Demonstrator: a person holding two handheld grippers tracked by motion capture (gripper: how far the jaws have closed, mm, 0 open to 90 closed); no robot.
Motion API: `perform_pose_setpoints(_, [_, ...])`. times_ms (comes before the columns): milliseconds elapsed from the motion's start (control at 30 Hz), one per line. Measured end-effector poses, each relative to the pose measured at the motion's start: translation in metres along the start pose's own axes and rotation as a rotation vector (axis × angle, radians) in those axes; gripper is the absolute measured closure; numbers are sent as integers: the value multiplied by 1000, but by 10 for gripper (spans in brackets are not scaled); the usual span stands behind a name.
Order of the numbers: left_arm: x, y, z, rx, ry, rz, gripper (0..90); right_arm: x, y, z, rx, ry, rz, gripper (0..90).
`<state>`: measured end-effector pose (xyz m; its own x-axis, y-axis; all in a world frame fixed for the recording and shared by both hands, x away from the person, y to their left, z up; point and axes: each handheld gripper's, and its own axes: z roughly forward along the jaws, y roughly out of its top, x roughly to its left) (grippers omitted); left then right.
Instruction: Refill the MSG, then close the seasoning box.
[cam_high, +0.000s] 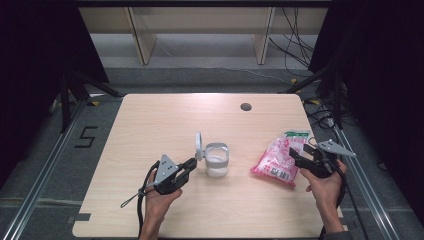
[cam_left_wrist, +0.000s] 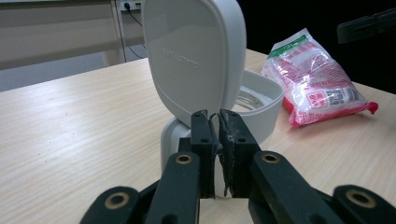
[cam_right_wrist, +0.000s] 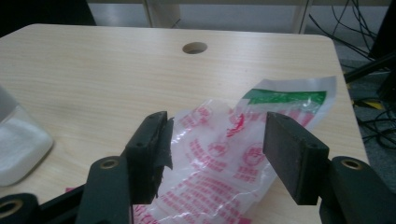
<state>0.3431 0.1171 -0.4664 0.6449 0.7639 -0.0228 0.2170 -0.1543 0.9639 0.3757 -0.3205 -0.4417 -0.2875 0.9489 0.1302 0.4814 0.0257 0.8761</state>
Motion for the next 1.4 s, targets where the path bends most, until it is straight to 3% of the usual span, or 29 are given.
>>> perform_pose_setpoints(33, [0,1,0,4,2,6,848,0,-1,1,-10,13,-33,415])
perform_pose_setpoints(100, [1,2,0,1,3,3,859,7,-3,-1,10,22,-16,415])
perform_pose_setpoints(133, [3,3,0,-7,1,6,871,6,-4,1,-3,22,-67,415])
perform_pose_setpoints(167, [3,4,0,2,10,7,878,10,-6,-1,18,24,-48,416])
perform_pose_setpoints(200, [4,5,0,3,9,11,886,8,-6,1,12,34,-79,416])
perform_pose_setpoints(300, [8,7,2,13,20,14,891,16,-10,-1,9,58,-49,416])
perform_pose_setpoints(333, [9,7,2,15,21,15,891,16,-10,-2,16,58,-75,416])
perform_pose_setpoints(367, [10,8,3,12,23,3,892,19,-12,-2,19,56,-58,416])
perform_pose_setpoints(433, [12,10,4,12,25,8,892,20,-13,-3,24,84,-83,416])
perform_pose_setpoints(467, [13,11,5,11,28,7,892,20,-14,-1,7,76,-106,416])
perform_pose_setpoints(533, [14,14,6,9,33,7,892,24,-16,-3,33,63,-119,416])
perform_pose_setpoints(600, [16,16,7,8,34,7,892,26,-17,-4,29,76,-131,416])
perform_pose_setpoints(733, [17,19,8,13,36,8,892,34,-21,-6,34,105,-93,417])
perform_pose_setpoints(800, [17,20,9,15,37,9,892,33,-21,-5,29,114,-134,416])
perform_pose_setpoints(833, [17,20,9,18,40,8,892,37,-22,-7,51,103,-110,416])
perform_pose_setpoints(867, [17,20,9,20,39,9,892,35,-23,-6,38,110,-140,416])
perform_pose_setpoints(933, [18,21,10,20,41,15,892,38,-24,-7,44,119,-121,416])
perform_pose_setpoints(1067, [19,22,12,24,42,14,892,39,-24,-7,48,130,-144,416])
perform_pose_setpoints(1133, [19,23,12,22,43,16,892,43,-25,-7,52,117,-130,416])
perform_pose_setpoints(1200, [19,24,12,23,43,15,892,42,-25,-7,43,142,-147,416])
perform_pose_setpoints(1233, [19,24,12,24,43,14,892,45,-26,-8,60,129,-119,416])
perform_pose_setpoints(1333, [19,25,13,25,46,13,892,47,-27,-8,65,140,-139,416])
perform_pose_setpoints(1367, [19,25,13,26,43,12,892,49,-28,-8,61,148,-123,416])
perform_pose_setpoints(1400, [18,25,13,27,46,4,892,47,-28,-6,51,155,-158,416])
